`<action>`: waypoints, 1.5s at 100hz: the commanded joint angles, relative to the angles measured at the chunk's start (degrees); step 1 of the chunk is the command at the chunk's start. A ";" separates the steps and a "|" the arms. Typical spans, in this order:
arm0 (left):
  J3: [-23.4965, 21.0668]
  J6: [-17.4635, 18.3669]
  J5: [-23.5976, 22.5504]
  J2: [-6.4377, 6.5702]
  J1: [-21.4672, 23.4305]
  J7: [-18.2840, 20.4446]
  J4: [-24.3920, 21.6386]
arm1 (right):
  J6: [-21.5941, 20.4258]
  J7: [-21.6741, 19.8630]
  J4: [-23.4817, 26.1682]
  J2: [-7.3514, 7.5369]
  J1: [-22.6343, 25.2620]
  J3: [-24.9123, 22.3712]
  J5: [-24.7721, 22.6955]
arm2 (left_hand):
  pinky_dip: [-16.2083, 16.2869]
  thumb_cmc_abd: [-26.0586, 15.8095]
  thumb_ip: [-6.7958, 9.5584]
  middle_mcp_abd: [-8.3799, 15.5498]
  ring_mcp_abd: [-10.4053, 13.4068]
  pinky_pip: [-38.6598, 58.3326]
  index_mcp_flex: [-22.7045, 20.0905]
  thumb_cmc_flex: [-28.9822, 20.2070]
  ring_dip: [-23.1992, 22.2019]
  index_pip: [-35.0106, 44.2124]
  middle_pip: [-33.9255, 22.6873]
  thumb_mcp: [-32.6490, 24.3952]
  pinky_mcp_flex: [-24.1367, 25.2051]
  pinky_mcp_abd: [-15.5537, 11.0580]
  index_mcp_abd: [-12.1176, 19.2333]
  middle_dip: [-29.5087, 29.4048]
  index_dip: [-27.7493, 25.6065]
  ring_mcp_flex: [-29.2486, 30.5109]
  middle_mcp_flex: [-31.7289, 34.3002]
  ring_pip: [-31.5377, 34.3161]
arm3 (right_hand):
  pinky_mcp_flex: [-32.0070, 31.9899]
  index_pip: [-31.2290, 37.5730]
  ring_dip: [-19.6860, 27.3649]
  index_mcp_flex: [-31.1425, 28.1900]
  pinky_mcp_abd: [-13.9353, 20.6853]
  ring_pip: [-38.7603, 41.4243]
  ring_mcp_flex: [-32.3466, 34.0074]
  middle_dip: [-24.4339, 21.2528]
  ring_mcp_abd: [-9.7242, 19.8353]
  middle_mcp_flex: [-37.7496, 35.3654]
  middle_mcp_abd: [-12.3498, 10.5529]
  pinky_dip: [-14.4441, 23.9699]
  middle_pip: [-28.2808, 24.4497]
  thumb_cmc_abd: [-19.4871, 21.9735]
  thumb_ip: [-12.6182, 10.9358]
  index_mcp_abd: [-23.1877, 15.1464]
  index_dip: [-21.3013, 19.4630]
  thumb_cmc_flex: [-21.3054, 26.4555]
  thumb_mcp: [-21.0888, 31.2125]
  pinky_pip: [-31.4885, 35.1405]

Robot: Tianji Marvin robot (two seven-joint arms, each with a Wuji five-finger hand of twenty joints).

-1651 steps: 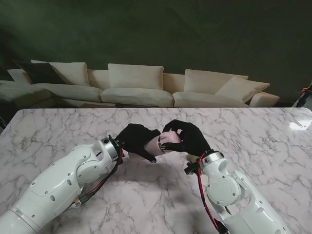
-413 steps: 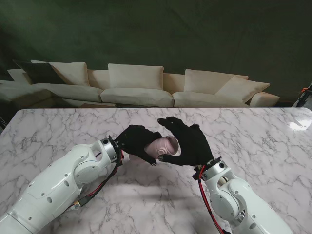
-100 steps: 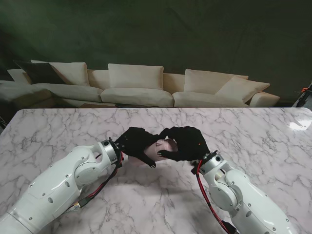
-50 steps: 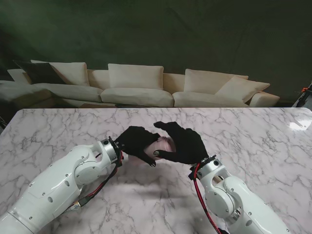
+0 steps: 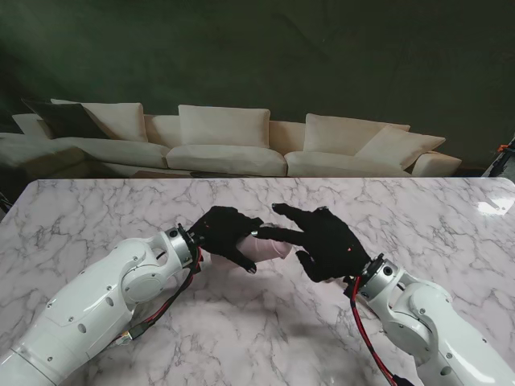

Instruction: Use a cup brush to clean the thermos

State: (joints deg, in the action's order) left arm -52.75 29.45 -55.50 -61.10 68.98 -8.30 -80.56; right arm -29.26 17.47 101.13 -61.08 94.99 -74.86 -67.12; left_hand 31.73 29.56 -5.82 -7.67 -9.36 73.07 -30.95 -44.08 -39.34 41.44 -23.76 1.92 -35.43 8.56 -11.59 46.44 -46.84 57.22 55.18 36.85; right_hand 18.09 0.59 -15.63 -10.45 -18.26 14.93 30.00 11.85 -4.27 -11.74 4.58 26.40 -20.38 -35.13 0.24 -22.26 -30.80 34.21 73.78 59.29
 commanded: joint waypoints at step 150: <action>1.80 0.24 1.09 -0.39 -1.03 0.84 -0.03 | 12.13 17.46 -14.65 -1.42 -12.12 16.24 2.45 | 1.57 -16.25 4.99 1.61 2.50 2.38 -4.10 -27.27 -1.96 6.70 -2.71 -21.52 1.02 -3.90 12.71 1.25 -2.70 3.34 0.02 7.86 | -1.81 55.57 -7.27 -31.90 -7.53 13.38 12.70 7.94 3.22 -15.11 -4.16 5.04 -18.76 15.77 9.13 -0.68 -4.72 -25.35 -36.24 4.58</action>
State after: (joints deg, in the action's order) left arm -51.15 29.80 -54.70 -60.95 68.73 -8.09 -80.25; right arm -18.04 34.83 86.36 -60.79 82.42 -59.97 -66.19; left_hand 31.97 29.56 -5.89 -7.74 -9.77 73.15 -30.98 -44.08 -38.70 41.43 -23.62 1.92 -34.94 8.93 -11.51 46.37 -47.03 56.77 55.04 37.24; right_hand 18.12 46.99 -21.32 -34.79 -23.17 26.48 40.96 18.98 -1.41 -24.20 1.55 30.10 -38.27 -26.65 11.88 -13.35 -31.69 6.12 32.87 63.61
